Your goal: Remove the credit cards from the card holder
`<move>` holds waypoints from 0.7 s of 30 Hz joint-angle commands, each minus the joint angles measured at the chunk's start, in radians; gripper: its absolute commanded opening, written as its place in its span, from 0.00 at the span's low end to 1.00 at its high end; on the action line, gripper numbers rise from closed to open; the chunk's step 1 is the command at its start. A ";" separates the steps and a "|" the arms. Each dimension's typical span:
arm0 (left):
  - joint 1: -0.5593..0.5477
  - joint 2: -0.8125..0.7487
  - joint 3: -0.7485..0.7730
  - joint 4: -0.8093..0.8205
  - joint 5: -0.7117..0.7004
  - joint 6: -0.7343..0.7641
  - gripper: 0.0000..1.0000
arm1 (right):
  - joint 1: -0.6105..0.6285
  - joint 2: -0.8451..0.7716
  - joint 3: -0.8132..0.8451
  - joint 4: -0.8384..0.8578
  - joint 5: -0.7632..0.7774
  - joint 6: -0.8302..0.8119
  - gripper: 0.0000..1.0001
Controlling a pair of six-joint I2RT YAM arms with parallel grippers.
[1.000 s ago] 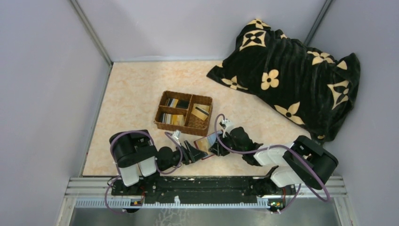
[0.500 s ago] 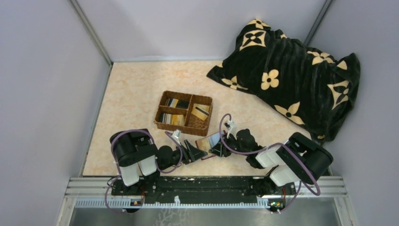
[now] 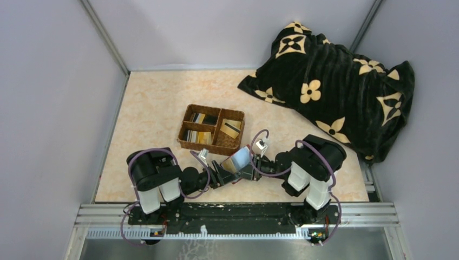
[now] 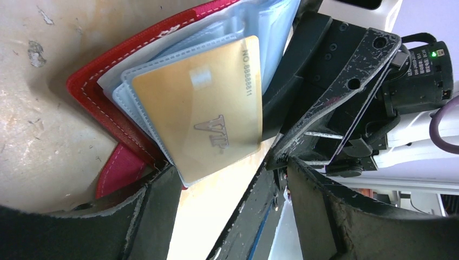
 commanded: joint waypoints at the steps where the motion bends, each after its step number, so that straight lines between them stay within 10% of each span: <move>1: -0.002 0.057 -0.017 0.133 0.022 0.034 0.78 | 0.024 0.067 -0.023 0.190 -0.118 0.066 0.27; 11: 0.003 0.053 -0.014 0.129 0.029 0.031 0.77 | 0.024 -0.058 -0.046 -0.009 -0.075 -0.017 0.19; 15: 0.005 0.049 -0.016 0.136 0.031 0.029 0.77 | 0.024 -0.218 -0.027 -0.250 -0.042 -0.094 0.01; 21: 0.015 0.024 -0.027 0.139 0.038 0.025 0.77 | 0.020 -0.449 0.022 -0.633 0.037 -0.194 0.00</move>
